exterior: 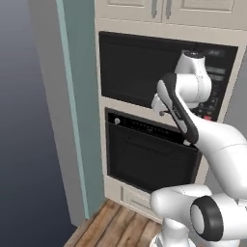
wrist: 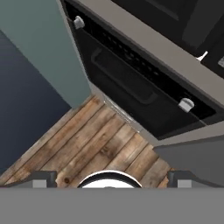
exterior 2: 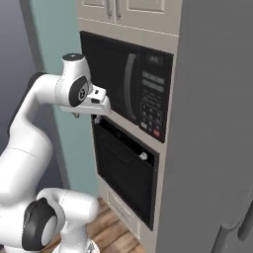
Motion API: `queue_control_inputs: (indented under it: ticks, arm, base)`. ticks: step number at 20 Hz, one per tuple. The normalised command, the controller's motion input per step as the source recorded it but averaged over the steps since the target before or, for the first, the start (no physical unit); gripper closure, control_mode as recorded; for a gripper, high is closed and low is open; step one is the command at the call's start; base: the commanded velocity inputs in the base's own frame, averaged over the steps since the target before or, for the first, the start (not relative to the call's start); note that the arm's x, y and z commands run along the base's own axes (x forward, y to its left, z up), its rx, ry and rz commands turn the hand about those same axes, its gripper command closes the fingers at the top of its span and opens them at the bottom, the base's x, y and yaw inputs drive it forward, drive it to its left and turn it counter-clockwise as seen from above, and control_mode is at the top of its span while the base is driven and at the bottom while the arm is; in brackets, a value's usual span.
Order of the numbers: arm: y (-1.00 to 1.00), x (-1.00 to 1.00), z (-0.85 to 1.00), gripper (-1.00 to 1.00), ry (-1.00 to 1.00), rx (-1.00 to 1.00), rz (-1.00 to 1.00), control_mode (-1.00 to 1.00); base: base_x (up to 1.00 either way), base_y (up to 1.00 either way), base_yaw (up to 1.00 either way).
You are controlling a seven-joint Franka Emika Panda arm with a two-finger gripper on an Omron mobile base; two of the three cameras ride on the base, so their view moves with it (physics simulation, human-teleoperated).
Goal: Take the baked cake out of the oven and place it on the plate for cooling. Then close the oven door.
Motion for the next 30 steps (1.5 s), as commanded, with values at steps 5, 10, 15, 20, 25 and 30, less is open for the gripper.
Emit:
queue_control_inputs:
  ticks: [5,10,15,20,25,30]
  arm:
    - [0.0,0.0,0.0,-1.0,0.0,0.0,0.0,1.0]
    - [0.0,0.0,0.0,-1.0,0.0,0.0,0.0,1.0]
    - [0.0,0.0,0.0,-1.0,0.0,0.0,0.0,1.0]
    - [0.0,0.0,0.0,-1.0,0.0,0.0,0.0,1.0]
    - [0.0,0.0,0.0,-1.0,0.0,0.0,0.0,1.0]
    - [0.0,0.0,0.0,-1.0,0.0,0.0,0.0,1.0]
  base:
    - [-0.09,-0.26,0.38]
    - [-0.2,-0.45,0.36]
    - [-0.27,-0.56,0.38]
    - [-0.07,-0.65,0.33]
    - [0.04,-0.58,0.13]
    - [0.25,0.0,0.0]
